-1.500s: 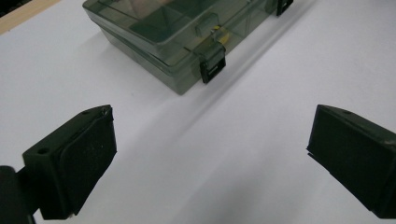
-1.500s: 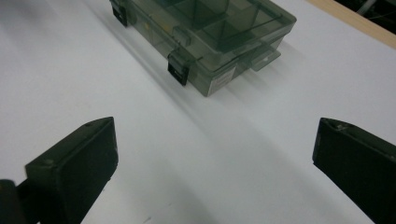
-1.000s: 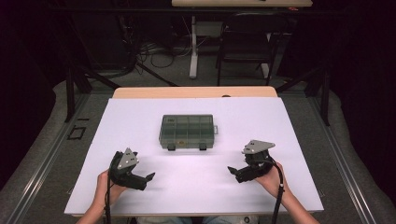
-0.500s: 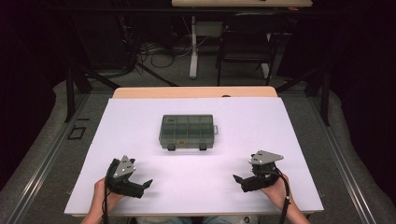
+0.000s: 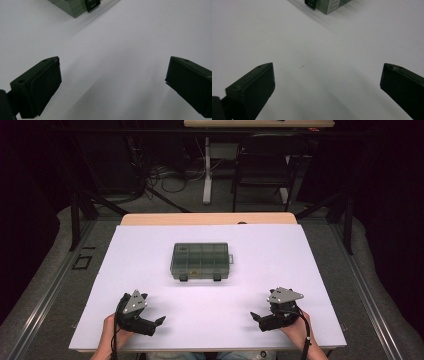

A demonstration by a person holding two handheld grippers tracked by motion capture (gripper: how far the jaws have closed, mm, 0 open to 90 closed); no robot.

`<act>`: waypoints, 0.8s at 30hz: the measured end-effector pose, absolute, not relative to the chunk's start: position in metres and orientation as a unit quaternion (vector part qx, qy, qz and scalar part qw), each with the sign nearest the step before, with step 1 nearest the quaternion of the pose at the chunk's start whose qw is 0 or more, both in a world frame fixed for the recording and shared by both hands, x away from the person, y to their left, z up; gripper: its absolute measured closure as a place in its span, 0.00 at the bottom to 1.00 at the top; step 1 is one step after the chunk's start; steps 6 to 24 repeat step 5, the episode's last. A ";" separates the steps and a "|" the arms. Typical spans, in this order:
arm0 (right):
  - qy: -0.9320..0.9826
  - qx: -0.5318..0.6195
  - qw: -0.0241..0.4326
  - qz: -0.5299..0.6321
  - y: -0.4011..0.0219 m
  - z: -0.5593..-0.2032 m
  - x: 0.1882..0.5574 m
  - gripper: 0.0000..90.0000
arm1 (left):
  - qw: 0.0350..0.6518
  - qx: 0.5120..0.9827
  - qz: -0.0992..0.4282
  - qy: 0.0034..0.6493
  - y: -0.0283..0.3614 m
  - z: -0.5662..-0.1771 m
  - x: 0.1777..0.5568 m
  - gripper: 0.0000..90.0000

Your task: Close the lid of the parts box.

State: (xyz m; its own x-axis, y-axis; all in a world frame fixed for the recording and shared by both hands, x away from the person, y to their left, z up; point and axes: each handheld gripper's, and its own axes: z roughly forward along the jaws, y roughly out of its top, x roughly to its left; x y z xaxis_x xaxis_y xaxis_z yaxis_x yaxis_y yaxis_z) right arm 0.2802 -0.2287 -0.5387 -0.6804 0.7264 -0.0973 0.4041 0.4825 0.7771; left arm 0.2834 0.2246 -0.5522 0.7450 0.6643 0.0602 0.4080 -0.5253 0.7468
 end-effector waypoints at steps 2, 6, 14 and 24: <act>0.833 0.339 0.214 0.382 -0.229 -0.538 0.280 0.00 | 0.372 0.857 0.171 0.313 0.224 -0.552 0.284 0.00; 0.829 0.346 0.220 0.381 -0.230 -0.537 0.281 0.00 | 0.372 0.857 0.167 0.315 0.223 -0.553 0.286 0.00; 0.829 0.346 0.220 0.381 -0.230 -0.537 0.281 0.00 | 0.372 0.857 0.167 0.315 0.223 -0.553 0.286 0.00; 0.829 0.346 0.220 0.381 -0.230 -0.537 0.281 0.00 | 0.372 0.857 0.167 0.315 0.223 -0.553 0.286 0.00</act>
